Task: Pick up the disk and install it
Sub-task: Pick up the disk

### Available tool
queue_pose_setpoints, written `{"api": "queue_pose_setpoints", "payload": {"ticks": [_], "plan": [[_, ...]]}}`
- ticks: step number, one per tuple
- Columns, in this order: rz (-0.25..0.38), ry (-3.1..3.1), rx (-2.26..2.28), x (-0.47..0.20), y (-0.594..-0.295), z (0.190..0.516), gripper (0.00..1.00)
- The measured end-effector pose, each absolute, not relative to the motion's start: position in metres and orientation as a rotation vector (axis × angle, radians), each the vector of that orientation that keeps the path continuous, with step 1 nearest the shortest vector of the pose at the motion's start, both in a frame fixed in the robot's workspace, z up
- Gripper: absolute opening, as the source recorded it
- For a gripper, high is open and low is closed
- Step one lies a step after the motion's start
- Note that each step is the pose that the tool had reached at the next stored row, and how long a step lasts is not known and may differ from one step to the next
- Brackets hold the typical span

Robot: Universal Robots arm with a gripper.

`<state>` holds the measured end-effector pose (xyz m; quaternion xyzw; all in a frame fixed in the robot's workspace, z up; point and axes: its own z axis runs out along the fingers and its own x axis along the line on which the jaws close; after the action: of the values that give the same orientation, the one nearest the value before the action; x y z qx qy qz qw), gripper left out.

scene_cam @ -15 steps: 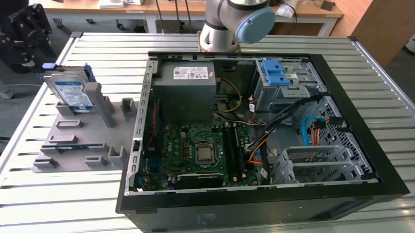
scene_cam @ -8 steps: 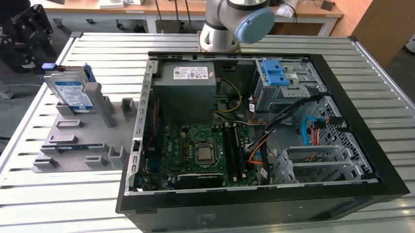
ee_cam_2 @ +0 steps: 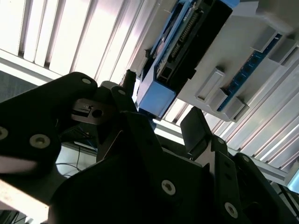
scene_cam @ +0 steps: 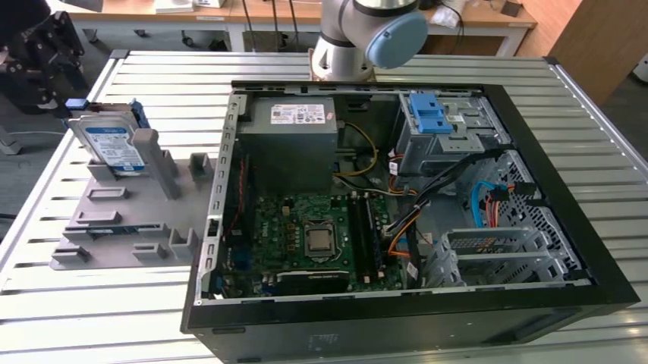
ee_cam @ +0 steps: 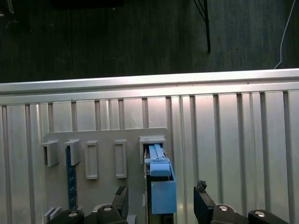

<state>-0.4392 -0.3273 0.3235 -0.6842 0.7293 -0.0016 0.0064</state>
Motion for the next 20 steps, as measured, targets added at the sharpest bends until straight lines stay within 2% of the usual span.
{"api": "queue_pose_setpoints", "payload": {"ticks": [11, 14, 15, 20], "plan": [[-0.003, 2.282, -2.142, -0.44, -0.326, 0.312, 0.66], [-0.003, 2.283, -2.142, -0.441, -0.327, 0.311, 0.64], [-0.003, 2.283, -2.142, -0.441, -0.327, 0.31, 0.58], [0.0, 2.284, -2.143, -0.441, -0.328, 0.304, 0.58]]}}
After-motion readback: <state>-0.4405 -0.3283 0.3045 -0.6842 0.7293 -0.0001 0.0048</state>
